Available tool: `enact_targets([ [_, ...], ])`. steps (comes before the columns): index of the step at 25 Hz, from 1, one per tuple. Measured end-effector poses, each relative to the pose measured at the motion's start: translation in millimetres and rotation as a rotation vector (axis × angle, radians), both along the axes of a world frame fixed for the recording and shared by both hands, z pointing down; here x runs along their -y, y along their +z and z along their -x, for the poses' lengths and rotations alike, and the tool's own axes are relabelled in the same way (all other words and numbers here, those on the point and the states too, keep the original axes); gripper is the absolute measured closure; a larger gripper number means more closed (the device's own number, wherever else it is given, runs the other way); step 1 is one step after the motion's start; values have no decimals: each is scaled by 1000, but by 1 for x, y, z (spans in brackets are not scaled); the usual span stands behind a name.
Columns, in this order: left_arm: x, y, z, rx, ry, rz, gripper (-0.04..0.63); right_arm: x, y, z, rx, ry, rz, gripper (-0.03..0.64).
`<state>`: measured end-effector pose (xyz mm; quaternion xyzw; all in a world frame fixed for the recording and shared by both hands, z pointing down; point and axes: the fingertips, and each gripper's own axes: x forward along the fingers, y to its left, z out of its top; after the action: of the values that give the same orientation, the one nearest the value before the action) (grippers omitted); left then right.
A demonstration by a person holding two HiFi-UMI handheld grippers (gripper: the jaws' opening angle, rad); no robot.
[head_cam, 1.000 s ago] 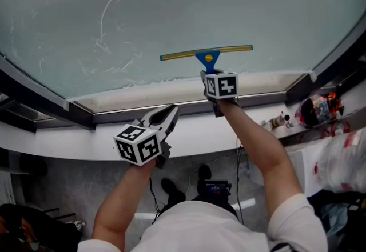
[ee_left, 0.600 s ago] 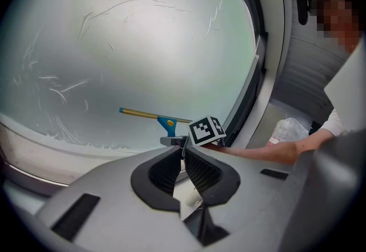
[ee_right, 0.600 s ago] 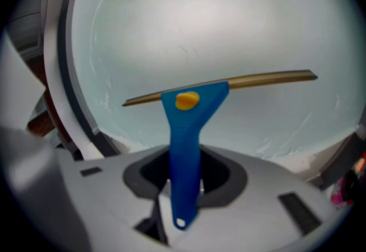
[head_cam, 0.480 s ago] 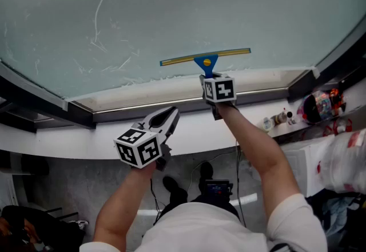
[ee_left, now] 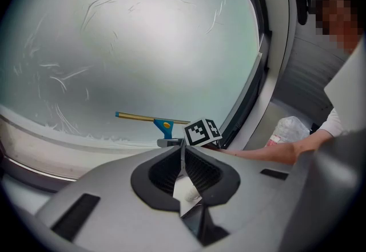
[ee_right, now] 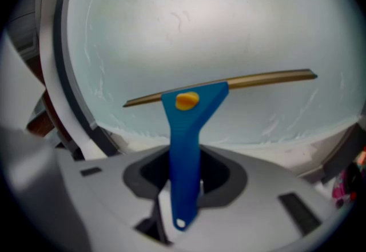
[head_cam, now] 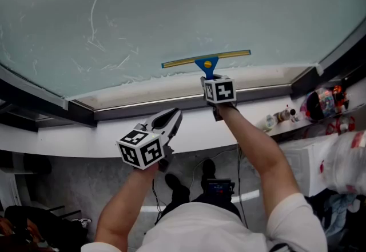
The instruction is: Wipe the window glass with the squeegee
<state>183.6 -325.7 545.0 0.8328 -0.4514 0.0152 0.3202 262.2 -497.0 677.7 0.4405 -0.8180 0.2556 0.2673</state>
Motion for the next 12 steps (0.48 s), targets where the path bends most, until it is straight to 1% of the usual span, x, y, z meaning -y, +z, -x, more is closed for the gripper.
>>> enact_targets([
  [8, 0, 9, 1, 7, -2, 18, 549, -3, 23, 2, 11, 9, 37, 477],
  [12, 0, 13, 1, 9, -2, 27, 549, -3, 33, 2, 0, 6, 46, 477],
])
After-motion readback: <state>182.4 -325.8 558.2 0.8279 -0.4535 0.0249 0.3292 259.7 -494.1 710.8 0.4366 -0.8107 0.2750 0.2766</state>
